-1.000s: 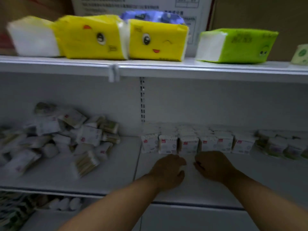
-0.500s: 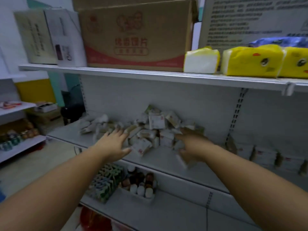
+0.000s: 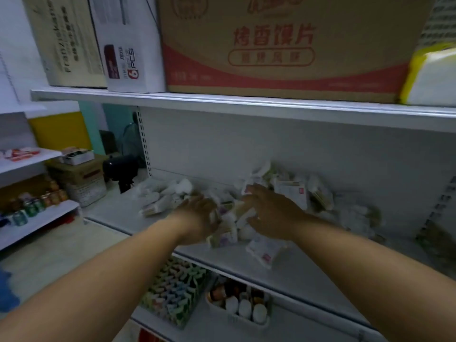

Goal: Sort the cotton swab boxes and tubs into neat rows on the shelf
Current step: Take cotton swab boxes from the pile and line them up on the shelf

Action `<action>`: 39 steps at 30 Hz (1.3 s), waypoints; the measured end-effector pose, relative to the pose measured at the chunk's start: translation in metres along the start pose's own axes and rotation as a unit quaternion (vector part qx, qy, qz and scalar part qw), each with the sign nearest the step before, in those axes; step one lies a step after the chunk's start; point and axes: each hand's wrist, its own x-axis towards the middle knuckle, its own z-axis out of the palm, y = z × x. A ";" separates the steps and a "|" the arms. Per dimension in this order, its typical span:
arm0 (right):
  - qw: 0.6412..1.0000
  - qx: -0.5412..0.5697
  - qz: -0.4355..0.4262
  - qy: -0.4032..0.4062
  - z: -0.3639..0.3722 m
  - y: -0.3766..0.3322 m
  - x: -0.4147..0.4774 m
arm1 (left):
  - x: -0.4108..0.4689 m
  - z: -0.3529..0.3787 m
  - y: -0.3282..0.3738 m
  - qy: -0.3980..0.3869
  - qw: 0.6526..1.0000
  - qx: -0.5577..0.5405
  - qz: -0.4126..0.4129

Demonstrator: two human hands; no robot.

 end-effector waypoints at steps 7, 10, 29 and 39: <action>1.000 -0.012 -0.014 -0.007 0.017 -0.017 0.094 | 0.023 0.005 -0.103 -0.002 0.999 -0.008 -0.037; 1.000 -0.004 -0.010 -0.010 0.027 -0.024 0.112 | 0.022 0.018 -0.146 0.006 0.997 -0.050 -0.063; 0.990 -0.060 0.115 0.055 0.105 -0.184 0.242 | 0.110 0.043 -0.321 -0.050 0.956 -0.262 -0.125; 0.941 -0.065 0.331 0.025 0.132 -0.221 0.260 | 0.115 0.054 -0.314 -0.072 0.928 -0.345 -0.122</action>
